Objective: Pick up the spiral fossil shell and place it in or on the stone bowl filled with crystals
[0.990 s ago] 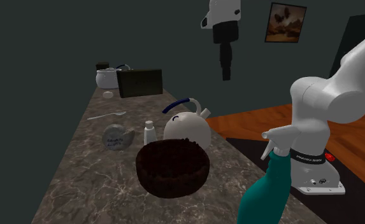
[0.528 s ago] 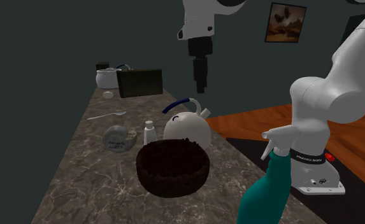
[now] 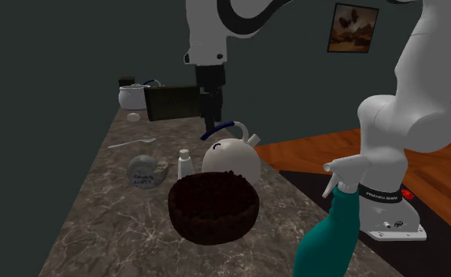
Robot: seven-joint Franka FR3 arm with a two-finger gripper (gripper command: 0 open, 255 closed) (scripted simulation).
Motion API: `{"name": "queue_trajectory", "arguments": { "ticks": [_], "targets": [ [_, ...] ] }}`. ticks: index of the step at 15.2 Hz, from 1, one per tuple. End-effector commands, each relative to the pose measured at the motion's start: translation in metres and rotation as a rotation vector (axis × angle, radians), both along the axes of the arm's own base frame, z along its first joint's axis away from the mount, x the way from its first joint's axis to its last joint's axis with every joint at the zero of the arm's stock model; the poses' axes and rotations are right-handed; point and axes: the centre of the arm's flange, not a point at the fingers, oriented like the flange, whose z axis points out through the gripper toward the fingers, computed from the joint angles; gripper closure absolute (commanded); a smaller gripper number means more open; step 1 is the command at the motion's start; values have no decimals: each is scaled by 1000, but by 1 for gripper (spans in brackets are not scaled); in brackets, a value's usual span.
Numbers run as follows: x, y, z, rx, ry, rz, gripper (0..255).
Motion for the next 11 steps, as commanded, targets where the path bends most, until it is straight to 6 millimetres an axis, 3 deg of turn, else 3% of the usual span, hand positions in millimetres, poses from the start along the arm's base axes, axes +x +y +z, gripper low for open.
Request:
{"name": "queue_trajectory", "arguments": {
  "ticks": [1,11],
  "targets": [
    [21,7,-10,-7,-13,18,0],
    [130,50,-57,-41,-69,103,0]
  ]
}}
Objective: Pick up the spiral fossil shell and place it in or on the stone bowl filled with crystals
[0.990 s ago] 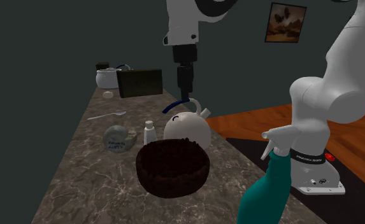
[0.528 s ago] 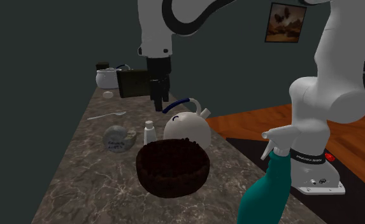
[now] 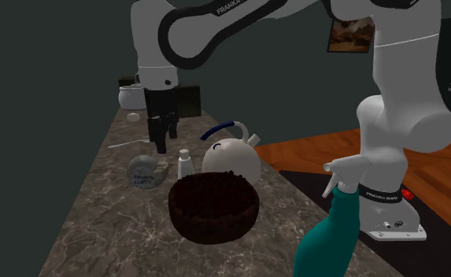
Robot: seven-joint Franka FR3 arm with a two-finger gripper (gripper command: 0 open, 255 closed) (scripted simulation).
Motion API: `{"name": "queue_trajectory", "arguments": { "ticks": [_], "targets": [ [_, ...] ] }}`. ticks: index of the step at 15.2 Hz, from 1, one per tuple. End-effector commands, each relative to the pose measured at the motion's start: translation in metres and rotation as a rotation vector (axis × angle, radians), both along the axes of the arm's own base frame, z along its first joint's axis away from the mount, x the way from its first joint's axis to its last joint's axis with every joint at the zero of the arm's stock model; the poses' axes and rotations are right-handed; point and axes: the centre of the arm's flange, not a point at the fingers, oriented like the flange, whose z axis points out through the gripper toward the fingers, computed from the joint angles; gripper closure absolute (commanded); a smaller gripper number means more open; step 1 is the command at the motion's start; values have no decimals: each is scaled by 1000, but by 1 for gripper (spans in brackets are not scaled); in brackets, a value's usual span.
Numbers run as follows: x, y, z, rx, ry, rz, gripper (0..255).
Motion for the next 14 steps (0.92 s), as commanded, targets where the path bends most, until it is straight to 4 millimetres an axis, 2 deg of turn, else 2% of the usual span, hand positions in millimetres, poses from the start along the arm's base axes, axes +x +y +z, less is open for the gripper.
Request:
{"name": "queue_trajectory", "arguments": {
  "ticks": [1,5,6,14],
  "targets": [
    [22,12,-8,-7,-12,17,0],
    [65,32,-26,-21,-34,51,0],
    [70,34,-28,-22,-37,55,0],
    [72,32,-67,-22,-37,55,0]
  ]
}}
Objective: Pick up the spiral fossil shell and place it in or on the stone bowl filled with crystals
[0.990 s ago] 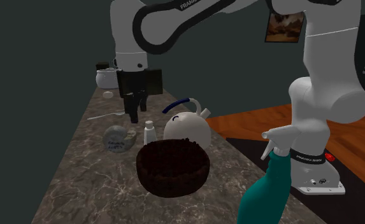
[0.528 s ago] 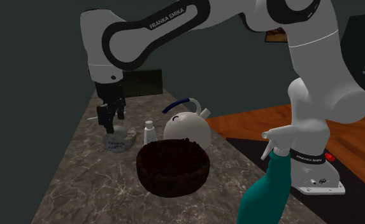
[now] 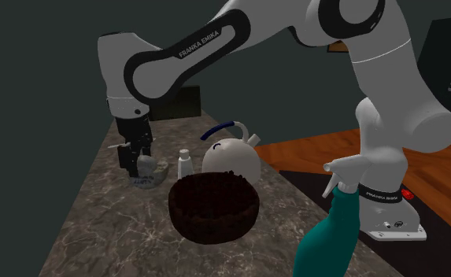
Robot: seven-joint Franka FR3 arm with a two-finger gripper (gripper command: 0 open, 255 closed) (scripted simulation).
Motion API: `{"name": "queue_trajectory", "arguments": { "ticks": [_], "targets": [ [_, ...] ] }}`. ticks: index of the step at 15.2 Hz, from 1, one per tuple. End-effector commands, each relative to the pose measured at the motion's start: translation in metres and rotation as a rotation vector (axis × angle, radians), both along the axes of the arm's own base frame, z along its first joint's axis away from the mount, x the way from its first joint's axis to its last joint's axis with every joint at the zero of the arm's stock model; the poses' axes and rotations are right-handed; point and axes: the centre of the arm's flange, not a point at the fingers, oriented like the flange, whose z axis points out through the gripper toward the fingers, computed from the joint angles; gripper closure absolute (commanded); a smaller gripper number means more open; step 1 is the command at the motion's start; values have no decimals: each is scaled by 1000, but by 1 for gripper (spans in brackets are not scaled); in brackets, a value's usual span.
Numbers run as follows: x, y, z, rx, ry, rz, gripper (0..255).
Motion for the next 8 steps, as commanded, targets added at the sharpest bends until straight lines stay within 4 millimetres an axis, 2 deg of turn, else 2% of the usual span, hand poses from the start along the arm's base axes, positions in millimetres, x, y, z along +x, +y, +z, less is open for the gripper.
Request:
{"name": "queue_trajectory", "arguments": {
  "ticks": [1,7,8],
  "targets": [
    [0,0,-5,0,0,0,0],
    [0,0,-5,0,0,0,0],
    [0,0,-5,0,0,0,255]
  ]
}}
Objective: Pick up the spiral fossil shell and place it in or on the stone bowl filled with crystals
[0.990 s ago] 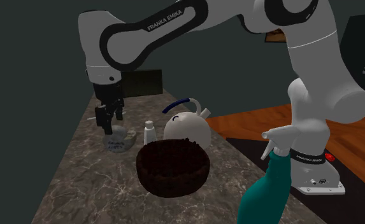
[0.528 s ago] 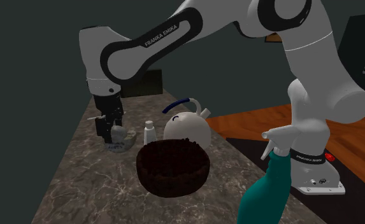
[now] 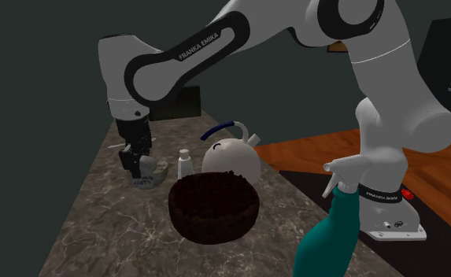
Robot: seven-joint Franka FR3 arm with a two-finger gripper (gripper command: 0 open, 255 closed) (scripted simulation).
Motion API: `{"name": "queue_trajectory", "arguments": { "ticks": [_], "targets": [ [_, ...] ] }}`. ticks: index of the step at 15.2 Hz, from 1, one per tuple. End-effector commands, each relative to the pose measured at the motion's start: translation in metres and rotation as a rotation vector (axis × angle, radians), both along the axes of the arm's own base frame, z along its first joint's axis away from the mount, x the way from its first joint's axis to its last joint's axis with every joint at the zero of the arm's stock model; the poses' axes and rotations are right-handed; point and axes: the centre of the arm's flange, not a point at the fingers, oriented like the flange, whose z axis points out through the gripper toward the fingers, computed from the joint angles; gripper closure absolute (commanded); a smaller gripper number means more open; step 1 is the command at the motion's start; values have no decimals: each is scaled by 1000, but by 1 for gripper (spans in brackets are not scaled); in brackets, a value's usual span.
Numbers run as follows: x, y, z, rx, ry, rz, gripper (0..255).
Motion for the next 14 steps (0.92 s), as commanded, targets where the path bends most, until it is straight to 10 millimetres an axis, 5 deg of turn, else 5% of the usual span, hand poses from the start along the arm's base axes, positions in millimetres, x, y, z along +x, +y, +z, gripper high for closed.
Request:
{"name": "queue_trajectory", "arguments": {
  "ticks": [1,9,14],
  "targets": [
    [0,0,0,0,1,0,255],
    [0,0,0,0,1,0,255],
    [0,0,26,0,1,0,255]
  ]
}}
